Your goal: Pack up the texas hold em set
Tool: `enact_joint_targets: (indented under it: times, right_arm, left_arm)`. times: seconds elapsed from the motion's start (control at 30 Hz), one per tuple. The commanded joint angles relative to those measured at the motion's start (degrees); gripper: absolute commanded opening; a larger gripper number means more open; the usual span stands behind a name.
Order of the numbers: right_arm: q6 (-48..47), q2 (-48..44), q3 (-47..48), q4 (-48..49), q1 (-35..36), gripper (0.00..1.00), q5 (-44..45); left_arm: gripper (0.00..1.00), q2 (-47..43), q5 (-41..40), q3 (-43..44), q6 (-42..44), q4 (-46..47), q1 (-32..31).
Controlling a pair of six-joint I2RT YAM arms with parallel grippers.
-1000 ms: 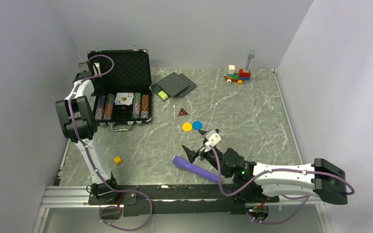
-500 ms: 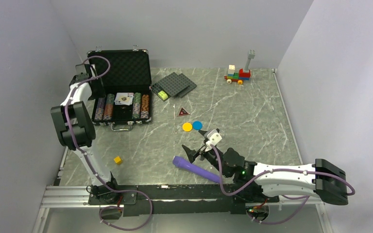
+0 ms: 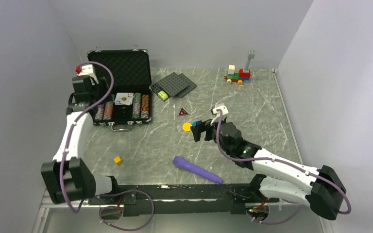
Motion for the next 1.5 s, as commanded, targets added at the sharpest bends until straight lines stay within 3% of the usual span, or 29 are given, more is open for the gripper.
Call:
enact_joint_targets:
  times: [0.0, 0.27, 0.4, 0.97, 1.47]
  right_arm:
    - [6.4, 2.5, 7.3, -16.9, -5.6, 1.00, -1.0]
    - [15.0, 4.1, 11.1, -38.3, -16.9, 0.99, 0.3]
    - [17.0, 7.9, 11.9, -42.1, -18.7, 0.96, 1.1]
    - [14.7, 31.4, 21.4, -38.8, -19.1, 0.78, 0.2]
    - [12.2, 34.6, 21.0, -36.1, -22.6, 0.67, -5.0]
  left_arm:
    - [0.80, -9.0, 2.4, -2.7, 0.3, -1.0, -8.1]
    - [0.80, -18.9, 4.0, -8.9, 4.3, -4.5, -22.5]
    - [0.80, -20.7, 5.8, -9.7, 4.8, -5.2, -26.3]
    - [0.79, -22.1, 10.0, -9.2, 3.8, -5.6, -28.7]
    - [0.79, -21.3, 11.2, -9.2, 3.1, -5.5, -28.7]
